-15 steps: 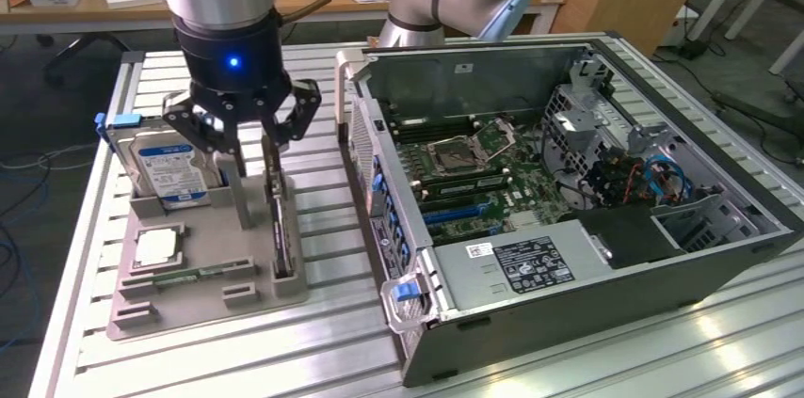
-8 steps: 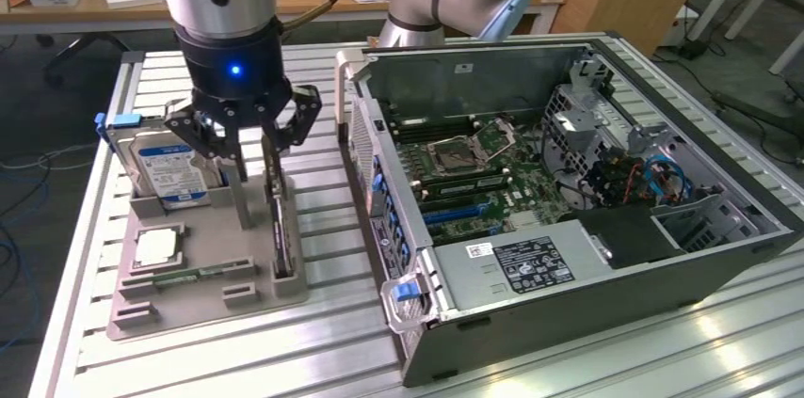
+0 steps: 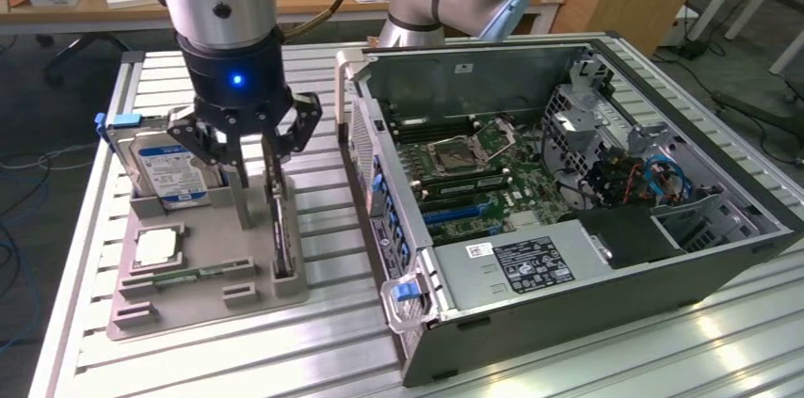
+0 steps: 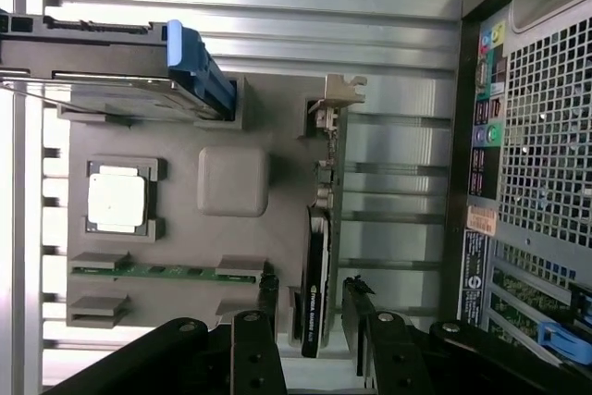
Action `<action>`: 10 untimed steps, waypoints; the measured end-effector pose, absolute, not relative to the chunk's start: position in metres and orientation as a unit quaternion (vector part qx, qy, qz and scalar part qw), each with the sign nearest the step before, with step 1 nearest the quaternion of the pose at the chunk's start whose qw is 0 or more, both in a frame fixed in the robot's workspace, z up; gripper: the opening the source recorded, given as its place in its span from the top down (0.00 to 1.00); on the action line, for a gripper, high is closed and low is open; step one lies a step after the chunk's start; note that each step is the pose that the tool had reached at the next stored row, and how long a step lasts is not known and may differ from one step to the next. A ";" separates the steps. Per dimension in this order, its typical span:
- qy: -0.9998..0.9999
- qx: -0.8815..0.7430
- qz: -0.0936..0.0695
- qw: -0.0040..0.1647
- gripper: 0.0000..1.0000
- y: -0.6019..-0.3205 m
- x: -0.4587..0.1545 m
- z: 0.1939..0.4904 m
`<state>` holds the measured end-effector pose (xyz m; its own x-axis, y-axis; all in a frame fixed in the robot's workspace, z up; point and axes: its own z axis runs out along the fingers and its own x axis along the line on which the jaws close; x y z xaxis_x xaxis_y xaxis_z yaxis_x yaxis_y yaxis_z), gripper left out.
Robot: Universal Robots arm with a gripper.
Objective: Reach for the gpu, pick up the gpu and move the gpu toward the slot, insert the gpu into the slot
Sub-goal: 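Pick up the gpu and move the gpu toward the slot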
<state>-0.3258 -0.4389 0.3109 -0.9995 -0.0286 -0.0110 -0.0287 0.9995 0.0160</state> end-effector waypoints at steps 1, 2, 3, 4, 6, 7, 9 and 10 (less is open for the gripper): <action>1.000 -0.014 0.008 0.005 0.59 -0.439 -0.326 0.310; 1.000 -0.014 0.008 0.005 0.59 -0.440 -0.326 0.309; 1.000 -0.014 0.008 0.005 0.59 -0.440 -0.326 0.308; 1.000 -0.014 0.008 0.005 0.59 -0.440 -0.326 0.307; 1.000 -0.014 0.008 0.005 0.59 -0.441 -0.326 0.306; 1.000 -0.014 0.008 0.005 0.59 -0.441 -0.326 0.305; 1.000 -0.014 0.008 0.005 0.59 -0.441 -0.326 0.303; 1.000 -0.014 0.008 0.005 0.59 -0.441 -0.325 0.303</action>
